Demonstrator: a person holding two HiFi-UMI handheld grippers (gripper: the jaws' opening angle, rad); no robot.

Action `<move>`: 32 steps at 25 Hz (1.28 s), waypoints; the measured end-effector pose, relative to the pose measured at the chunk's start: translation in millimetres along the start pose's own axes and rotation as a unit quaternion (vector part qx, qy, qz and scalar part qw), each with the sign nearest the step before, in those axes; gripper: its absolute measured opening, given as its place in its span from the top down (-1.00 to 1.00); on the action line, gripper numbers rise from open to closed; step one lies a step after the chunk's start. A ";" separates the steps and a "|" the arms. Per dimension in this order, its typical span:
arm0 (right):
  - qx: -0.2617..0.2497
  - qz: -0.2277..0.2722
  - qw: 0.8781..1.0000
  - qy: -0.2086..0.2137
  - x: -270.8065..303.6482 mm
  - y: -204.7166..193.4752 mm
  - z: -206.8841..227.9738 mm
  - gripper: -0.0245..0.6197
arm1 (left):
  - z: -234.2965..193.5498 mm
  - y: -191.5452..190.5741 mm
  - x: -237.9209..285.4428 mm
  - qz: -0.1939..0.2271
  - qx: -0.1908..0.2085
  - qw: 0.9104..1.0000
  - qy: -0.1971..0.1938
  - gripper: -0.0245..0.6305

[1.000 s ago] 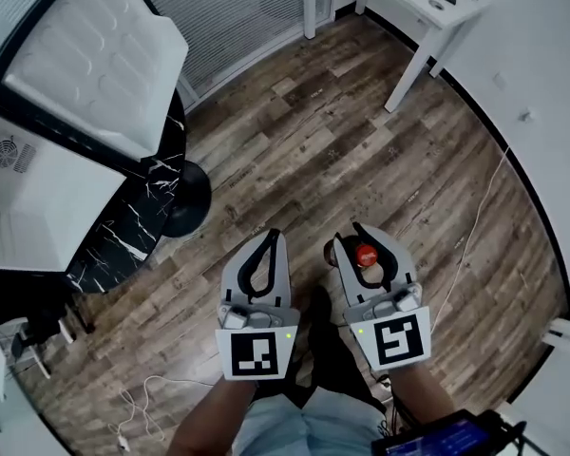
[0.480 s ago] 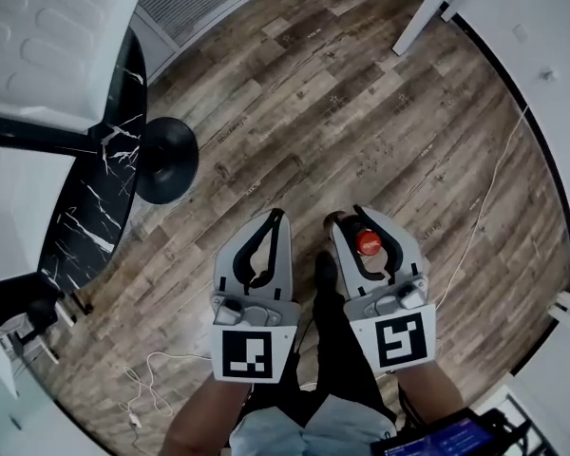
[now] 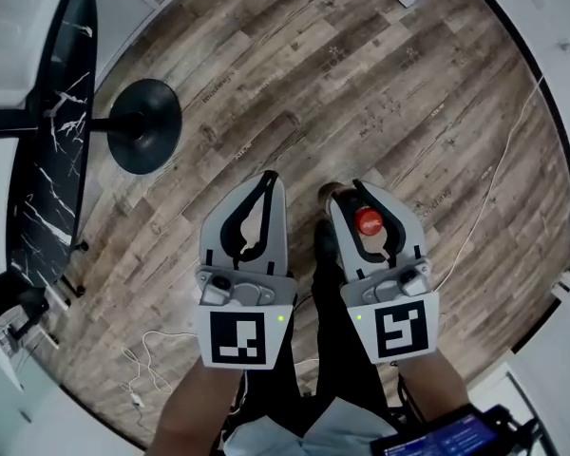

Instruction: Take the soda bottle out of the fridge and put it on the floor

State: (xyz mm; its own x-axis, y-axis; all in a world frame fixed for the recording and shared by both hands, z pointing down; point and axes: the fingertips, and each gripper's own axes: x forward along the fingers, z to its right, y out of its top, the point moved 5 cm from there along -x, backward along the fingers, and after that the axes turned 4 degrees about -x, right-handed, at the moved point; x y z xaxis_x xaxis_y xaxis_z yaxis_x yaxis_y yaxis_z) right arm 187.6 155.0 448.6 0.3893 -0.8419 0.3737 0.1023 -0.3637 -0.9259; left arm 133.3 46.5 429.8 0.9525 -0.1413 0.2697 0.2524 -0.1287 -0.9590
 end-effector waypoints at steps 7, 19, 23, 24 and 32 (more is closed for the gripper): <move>0.010 0.002 1.000 -0.011 17.1 -55.0 2.7 0.58 | -1.6 -46.2 17.2 0.003 0.000 1.000 -0.007 0.88; 0.018 -0.018 0.999 -0.022 37.6 -144.3 9.5 0.58 | 0.8 -125.9 51.3 -0.008 -0.001 1.000 -0.024 0.88; 0.021 -0.019 0.999 -0.029 39.9 -170.4 13.1 0.58 | 4.5 -150.9 58.7 -0.012 -0.003 1.000 -0.028 0.88; 0.021 -0.022 0.999 -0.030 40.3 -177.0 14.2 0.58 | 5.8 -156.3 61.1 -0.012 -0.002 0.999 -0.030 0.88; 0.025 -0.024 0.999 -0.041 49.1 -221.6 23.9 0.58 | 10.1 -196.5 81.4 -0.012 0.006 0.999 -0.038 0.88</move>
State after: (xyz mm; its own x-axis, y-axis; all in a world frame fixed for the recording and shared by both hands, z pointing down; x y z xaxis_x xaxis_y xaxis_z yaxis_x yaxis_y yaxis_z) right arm 206.0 203.8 670.8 0.4564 -0.7874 0.4144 0.1678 -0.3812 -0.9091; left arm 163.0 70.2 639.3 0.9565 -0.0625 0.2851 0.2764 -0.1194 -0.9536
